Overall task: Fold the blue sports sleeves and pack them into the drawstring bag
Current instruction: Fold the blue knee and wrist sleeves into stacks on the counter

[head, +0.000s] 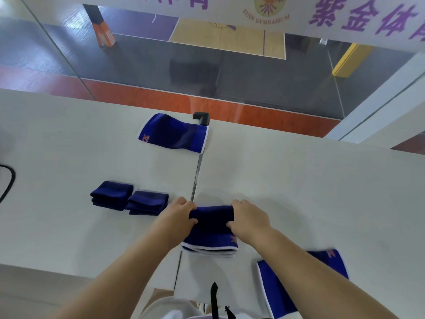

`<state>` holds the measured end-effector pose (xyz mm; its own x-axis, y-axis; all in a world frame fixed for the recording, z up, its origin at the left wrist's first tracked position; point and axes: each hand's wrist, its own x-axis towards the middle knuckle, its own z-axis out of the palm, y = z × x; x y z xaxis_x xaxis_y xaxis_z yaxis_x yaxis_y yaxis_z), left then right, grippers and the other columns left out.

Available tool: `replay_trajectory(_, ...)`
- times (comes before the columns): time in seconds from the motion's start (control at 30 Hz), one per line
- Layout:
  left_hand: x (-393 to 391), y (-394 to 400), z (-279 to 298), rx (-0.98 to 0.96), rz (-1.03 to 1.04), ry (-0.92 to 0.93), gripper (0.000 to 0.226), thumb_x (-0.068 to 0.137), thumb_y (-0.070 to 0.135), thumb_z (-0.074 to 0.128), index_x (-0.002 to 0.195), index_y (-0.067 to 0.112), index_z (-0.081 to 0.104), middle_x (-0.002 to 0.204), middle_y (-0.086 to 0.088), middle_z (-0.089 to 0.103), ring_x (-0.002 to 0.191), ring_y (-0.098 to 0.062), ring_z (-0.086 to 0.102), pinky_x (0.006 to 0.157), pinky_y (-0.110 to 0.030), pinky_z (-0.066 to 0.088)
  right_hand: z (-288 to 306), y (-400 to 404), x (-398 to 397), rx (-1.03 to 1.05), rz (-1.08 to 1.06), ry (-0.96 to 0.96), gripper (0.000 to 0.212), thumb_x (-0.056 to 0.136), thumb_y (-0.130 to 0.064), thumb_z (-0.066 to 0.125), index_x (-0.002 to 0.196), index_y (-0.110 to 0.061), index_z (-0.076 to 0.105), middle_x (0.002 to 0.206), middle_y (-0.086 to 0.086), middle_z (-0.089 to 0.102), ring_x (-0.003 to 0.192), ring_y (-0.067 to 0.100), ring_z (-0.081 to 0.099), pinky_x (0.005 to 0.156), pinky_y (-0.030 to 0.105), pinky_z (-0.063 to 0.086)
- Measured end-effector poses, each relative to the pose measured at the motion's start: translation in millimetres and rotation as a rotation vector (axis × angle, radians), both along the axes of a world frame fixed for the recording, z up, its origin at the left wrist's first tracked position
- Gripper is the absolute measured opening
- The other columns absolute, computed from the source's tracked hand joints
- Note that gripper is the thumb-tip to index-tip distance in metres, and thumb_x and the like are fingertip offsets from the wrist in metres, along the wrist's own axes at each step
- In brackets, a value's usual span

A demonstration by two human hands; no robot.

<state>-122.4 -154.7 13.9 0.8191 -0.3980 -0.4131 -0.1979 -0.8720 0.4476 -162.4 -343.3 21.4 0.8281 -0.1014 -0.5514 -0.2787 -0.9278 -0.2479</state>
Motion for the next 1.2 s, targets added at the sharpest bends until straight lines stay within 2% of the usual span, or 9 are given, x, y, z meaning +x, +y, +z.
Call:
replay_trajectory(0.27,63.1,14.2,29.3,-0.033,-0.018,-0.006,0.027,0.093,0.035,0.053,0.114,0.02,0.059,0.106,0.005,0.061,0.087,-0.009,0.054,0.072,-0.02,0.041,42.6,-10.2,51.1,0.021,0.12,0.09,0.057,0.088,-0.041,0.059,0.138,-0.021,0.041,0.134,0.003,0.051,0.117,0.024,0.053,0.093,0.036,0.045)
replay_trajectory(0.4,113.5,35.5,24.5,-0.045,0.134,-0.007,0.031,0.09,0.033,0.057,0.117,0.017,0.058,0.108,0.001,0.062,0.093,-0.015,0.057,0.083,-0.028,0.046,56.3,-2.2,78.6,0.038,0.057,0.02,0.056,0.088,-0.042,0.061,0.137,-0.024,0.043,0.135,0.002,0.054,0.117,0.021,0.056,0.098,0.036,0.047)
replay_trajectory(0.57,173.7,57.0,7.5,-0.033,0.433,-0.029,0.056,0.09,0.036,0.057,0.137,0.01,0.04,0.135,-0.011,0.044,0.123,-0.032,0.043,0.101,-0.041,0.039,62.8,8.8,112.2,0.029,0.017,0.002,0.052,0.088,-0.043,0.059,0.135,-0.025,0.045,0.133,-0.001,0.056,0.115,0.02,0.057,0.097,0.034,0.048)
replay_trajectory(0.7,213.4,59.7,-4.5,0.091,0.531,0.042,0.06,0.088,0.047,0.055,0.127,0.005,0.038,0.134,-0.012,0.032,0.124,-0.035,0.031,0.097,-0.042,0.038,60.3,22.6,134.3,-0.001,-0.023,-0.019,0.049,0.089,-0.043,0.059,0.134,-0.026,0.046,0.13,-0.003,0.056,0.111,0.017,0.058,0.092,0.03,0.047)
replay_trajectory(0.87,230.8,59.9,-24.0,0.088,0.52,0.09,0.059,0.088,0.046,0.057,0.127,0.005,0.04,0.134,-0.013,0.031,0.127,-0.035,0.033,0.1,-0.042,0.037,60.3,31.4,143.4,-0.013,-0.051,0.003,0.048,0.091,-0.042,0.056,0.135,-0.026,0.044,0.131,-0.004,0.054,0.112,0.016,0.056,0.091,0.028,0.045)
replay_trajectory(0.93,234.0,60.6,-30.0,0.05,0.536,0.077,0.046,0.088,0.039,0.059,0.12,0.007,0.046,0.13,-0.014,0.038,0.121,-0.036,0.041,0.098,-0.042,0.038,61.3,32.7,141.3,-0.02,-0.077,0.016,0.048,0.091,-0.042,0.056,0.135,-0.026,0.044,0.133,-0.004,0.054,0.113,0.017,0.056,0.091,0.027,0.044)
replay_trajectory(1.03,235.8,58.8,-31.8,-0.093,0.549,0.076,0.02,0.091,0.027,0.057,0.095,0.01,0.047,0.11,-0.013,0.05,0.091,-0.032,0.053,0.081,-0.041,0.045,60.4,31.2,133.6,-0.024,-0.127,0.026,0.048,0.091,-0.041,0.056,0.135,-0.026,0.044,0.134,-0.004,0.054,0.113,0.016,0.057,0.091,0.025,0.044)
replay_trajectory(1.13,231.5,51.8,-25.9,-0.291,0.554,0.058,0.013,0.094,0.015,0.048,0.084,0.012,0.039,0.084,-0.007,0.05,0.067,-0.023,0.046,0.062,-0.037,0.041,60.1,25.1,121.8,-0.019,-0.169,0.04,0.048,0.092,-0.041,0.056,0.136,-0.025,0.044,0.134,-0.004,0.054,0.114,0.016,0.057,0.092,0.026,0.044)
replay_trajectory(1.2,226.0,47.0,-15.7,-0.443,0.555,0.051,0.018,0.093,0.01,0.047,0.08,0.018,0.038,0.077,-0.002,0.046,0.069,-0.026,0.048,0.067,-0.043,0.05,59.0,17.8,112.0,-0.009,-0.181,0.047,0.049,0.092,-0.043,0.055,0.136,-0.026,0.043,0.133,-0.004,0.054,0.113,0.015,0.057,0.093,0.028,0.045)
